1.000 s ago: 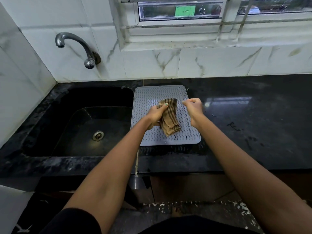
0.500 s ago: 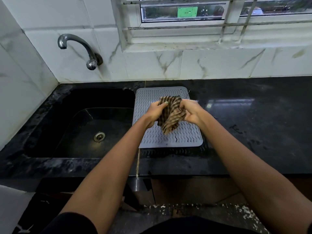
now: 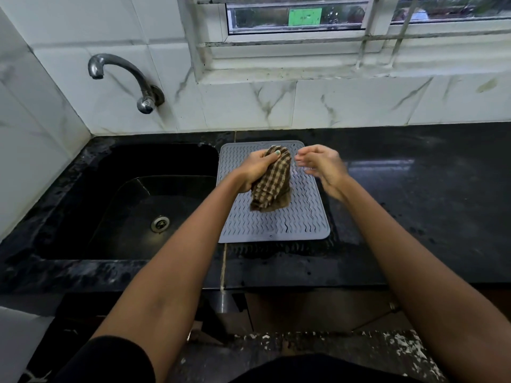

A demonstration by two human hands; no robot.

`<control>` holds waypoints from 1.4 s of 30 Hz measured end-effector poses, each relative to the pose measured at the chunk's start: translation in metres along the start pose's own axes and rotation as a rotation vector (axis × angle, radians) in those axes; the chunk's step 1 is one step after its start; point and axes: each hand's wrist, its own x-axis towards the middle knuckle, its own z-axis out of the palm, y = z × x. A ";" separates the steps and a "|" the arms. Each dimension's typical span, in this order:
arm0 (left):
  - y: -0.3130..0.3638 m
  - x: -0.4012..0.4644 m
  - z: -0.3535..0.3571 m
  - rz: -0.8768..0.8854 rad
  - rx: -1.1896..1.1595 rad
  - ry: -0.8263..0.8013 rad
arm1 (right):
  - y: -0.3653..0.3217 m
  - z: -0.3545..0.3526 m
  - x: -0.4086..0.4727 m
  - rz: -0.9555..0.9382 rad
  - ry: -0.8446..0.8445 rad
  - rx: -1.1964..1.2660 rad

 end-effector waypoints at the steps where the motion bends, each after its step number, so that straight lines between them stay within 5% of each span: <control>1: 0.001 0.001 0.000 0.004 -0.015 0.005 | 0.001 0.000 -0.003 0.016 -0.155 0.008; 8: 0.005 0.004 -0.015 -0.051 -0.091 -0.001 | 0.028 0.013 -0.003 0.198 -0.546 0.079; 16: -0.002 0.014 -0.026 0.072 0.202 0.274 | 0.032 0.020 0.005 0.221 -0.462 -0.035; 22: -0.008 0.020 -0.033 -0.016 0.349 -0.267 | 0.030 0.001 0.017 0.303 -0.444 0.119; 25: -0.013 0.033 -0.031 -0.092 0.286 -0.354 | 0.033 -0.005 0.026 0.409 -0.497 0.366; 28: -0.017 0.051 -0.034 -0.176 0.241 -0.303 | 0.040 -0.007 0.041 0.511 -0.507 0.400; 30: -0.018 0.061 -0.034 -0.184 0.220 -0.207 | 0.045 -0.008 0.052 0.518 -0.483 0.137; 32: -0.018 0.070 -0.031 -0.152 0.196 -0.111 | 0.051 -0.006 0.066 0.416 -0.474 -0.139; 36: -0.012 0.089 -0.022 -0.158 0.111 0.018 | 0.054 0.013 0.081 0.187 -0.575 -0.044; 38: -0.008 0.099 -0.022 -0.206 0.028 0.051 | 0.055 0.024 0.087 0.091 -0.471 -0.055; 42: -0.010 0.123 -0.027 -0.261 -0.044 -0.007 | 0.066 0.040 0.102 -0.100 0.006 -0.291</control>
